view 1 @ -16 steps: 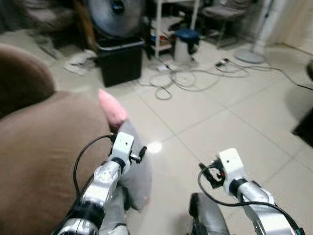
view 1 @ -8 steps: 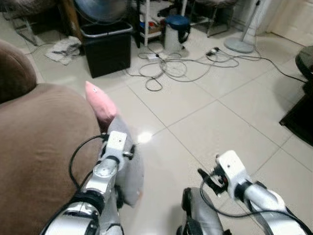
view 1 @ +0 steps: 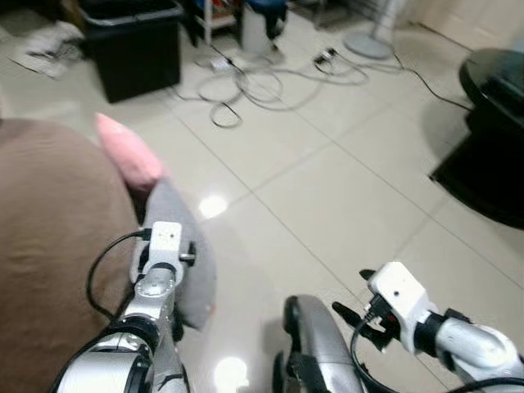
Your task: Move the pillow to the sofa from floor
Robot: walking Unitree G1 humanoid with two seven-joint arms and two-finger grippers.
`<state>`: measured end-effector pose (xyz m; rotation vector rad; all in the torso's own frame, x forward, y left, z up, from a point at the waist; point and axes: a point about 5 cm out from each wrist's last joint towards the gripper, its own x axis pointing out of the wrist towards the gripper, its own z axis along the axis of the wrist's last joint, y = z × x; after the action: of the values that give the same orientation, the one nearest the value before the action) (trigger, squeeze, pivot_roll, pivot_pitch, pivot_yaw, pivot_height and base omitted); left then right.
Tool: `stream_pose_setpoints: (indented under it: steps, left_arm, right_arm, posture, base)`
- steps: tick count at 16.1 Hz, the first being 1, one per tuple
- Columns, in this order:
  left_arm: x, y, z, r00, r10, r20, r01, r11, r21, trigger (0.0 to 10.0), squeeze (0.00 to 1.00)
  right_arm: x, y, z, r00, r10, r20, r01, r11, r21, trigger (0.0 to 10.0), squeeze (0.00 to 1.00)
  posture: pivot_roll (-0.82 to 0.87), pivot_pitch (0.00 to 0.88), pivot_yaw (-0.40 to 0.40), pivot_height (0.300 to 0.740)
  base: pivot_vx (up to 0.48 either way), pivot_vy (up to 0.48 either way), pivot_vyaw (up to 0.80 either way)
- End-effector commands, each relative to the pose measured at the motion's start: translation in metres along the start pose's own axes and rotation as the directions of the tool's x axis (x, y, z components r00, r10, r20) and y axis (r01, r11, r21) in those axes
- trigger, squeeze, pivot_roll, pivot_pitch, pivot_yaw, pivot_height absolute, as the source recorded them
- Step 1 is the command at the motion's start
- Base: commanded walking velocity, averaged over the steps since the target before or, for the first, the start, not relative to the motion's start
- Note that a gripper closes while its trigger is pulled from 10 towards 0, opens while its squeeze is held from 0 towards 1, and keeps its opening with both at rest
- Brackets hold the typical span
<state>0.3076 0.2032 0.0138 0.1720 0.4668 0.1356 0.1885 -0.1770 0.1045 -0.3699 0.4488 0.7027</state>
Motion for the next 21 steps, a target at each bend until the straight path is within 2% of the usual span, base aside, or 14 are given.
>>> stream_pose_setpoints:
  steps: [1, 4, 6, 7, 9, 12, 14, 15, 16, 17, 18, 19, 20, 21]
  left_arm:
    - [0.002, 0.009, 0.006, 0.997, 0.068, 0.02, -0.068, 0.998, -0.003, 10.0, 1.0]
    - [0.004, 0.024, 0.014, 0.993, 0.108, 0.044, -0.11, 0.993, 0.031, 10.0, 1.0]
    - [0.004, 0.036, 0.015, 0.987, 0.149, 0.055, -0.155, 0.982, 0.11, 10.0, 1.0]
    - [0.004, 0.037, 0.015, 0.986, 0.155, 0.057, -0.161, 0.98, 0.118, 10.0, 1.0]
    - [0.001, 0.045, 0.004, 0.987, 0.159, 0.017, -0.159, 0.967, 0.199, 10.0, 1.0]
    - [-0.003, 0.051, -0.012, 0.985, 0.164, -0.045, -0.152, 0.968, 0.2, 10.0, 1.0]
    - [-0.008, 0.058, -0.025, 0.979, 0.18, -0.097, -0.164, 0.975, 0.151, 10.0, 1.0]
    - [-0.009, 0.059, -0.029, 0.976, 0.183, -0.116, -0.166, 0.976, 0.139, 10.0, 0.89]
    - [-0.011, 0.061, -0.035, 0.974, 0.178, -0.139, -0.16, 0.978, 0.13, 10.0, 0.59]
    - [-0.013, 0.06, -0.039, 0.974, 0.168, -0.154, -0.15, 0.981, 0.125, 10.0, 0.4]
    - [-0.013, 0.059, -0.041, 0.974, 0.154, -0.166, -0.137, 0.984, 0.114, 10.0, 0.28]
    - [-0.014, 0.058, -0.043, 0.975, 0.141, -0.172, -0.125, 0.987, 0.103, 10.0, 0.21]
    - [-0.014, 0.051, -0.045, 0.98, 0.085, -0.182, -0.078, 0.996, 0.043, 10.0, 0.0]
    - [-0.014, 0.042, -0.045, 0.983, 0.023, -0.181, -0.021, 1.0, 0.01, 10.0, 0.0]
  right_arm:
    - [-0.015, 0.0, 0.006, 1.0, 0.017, -0.005, -0.017, 1.0, -0.008, 10.0, 0.0]
    - [-0.027, 0.009, 0.006, 0.998, 0.061, -0.03, -0.062, 0.998, -0.015, 10.0, 0.0]
    - [-0.029, 0.011, 0.01, 0.998, 0.062, -0.03, -0.062, 0.998, -0.014, 10.0, 0.0]
    - [-0.03, 0.011, 0.01, 0.998, 0.062, -0.031, -0.062, 0.998, -0.013, 10.0, 0.0]
    - [-0.03, 0.015, 0.013, 0.997, 0.077, -0.027, -0.077, 0.997, -0.002, 10.0, 0.0]
    - [-0.032, 0.019, 0.015, 0.993, 0.109, -0.034, -0.109, 0.994, 0.007, 10.0, 0.0]
    - [-0.036, 0.016, 0.013, 0.994, 0.105, -0.042, -0.105, 0.994, 0.011, 10.0, 0.0]
    - [-0.037, 0.016, 0.013, 0.993, 0.108, -0.045, -0.107, 0.994, 0.013, 10.0, 0.0]
    - [-0.038, 0.017, 0.013, 0.992, 0.119, -0.048, -0.119, 0.993, 0.012, 10.0, 0.0]
    - [-0.038, 0.017, 0.014, 0.99, 0.131, -0.05, -0.13, 0.991, 0.008, 10.0, 0.0]
    - [-0.039, 0.018, 0.015, 0.989, 0.139, -0.05, -0.139, 0.99, 0.005, 10.0, 0.0]
    - [-0.039, 0.019, 0.016, 0.989, 0.142, -0.047, -0.142, 0.99, 0.005, 10.0, 0.0]
    - [-0.039, 0.019, 0.019, 0.988, 0.146, -0.041, -0.146, 0.989, 0.006, 10.0, 0.0]
    - [-0.039, 0.019, 0.021, 0.988, 0.148, -0.037, -0.148, 0.989, 0.004, 10.0, 0.0]
  posture:
    - [-0.37, 0.189, -0.187, 0.579]
    - [-0.38, 0.195, -0.209, 0.579]
    - [-0.39, 0.202, -0.216, 0.579]
    - [-0.39, 0.202, -0.216, 0.579]
    - [-0.39, 0.206, -0.214, 0.579]
    - [-0.39, 0.203, -0.211, 0.579]
    - [-0.39, 0.2, -0.209, 0.579]
    - [-0.39, 0.2, -0.209, 0.579]
    - [-0.39, 0.197, -0.211, 0.579]
    - [-0.38, 0.191, -0.212, 0.579]
    - [-0.38, 0.19, -0.213, 0.579]
    - [-0.38, 0.19, -0.213, 0.579]
    - [-0.37, 0.189, -0.214, 0.579]
    - [-0.37, 0.188, -0.214, 0.579]
  base:
    - [0.0, 0.0, 0.0]
    - [0.0, 0.0, 0.0]
    - [0.0, 0.0, 0.0]
    - [0.0, 0.0, 0.0]
    - [0.0, 0.0, 0.0]
    - [0.0, 0.0, 0.0]
    - [0.0, 0.0, 0.0]
    - [0.0, 0.0, 0.0]
    - [0.0, 0.0, 0.0]
    - [0.0, 0.0, 0.0]
    - [0.0, 0.0, 0.0]
    - [0.0, 0.0, 0.0]
    - [0.0, 0.0, 0.0]
    - [0.0, 0.0, 0.0]
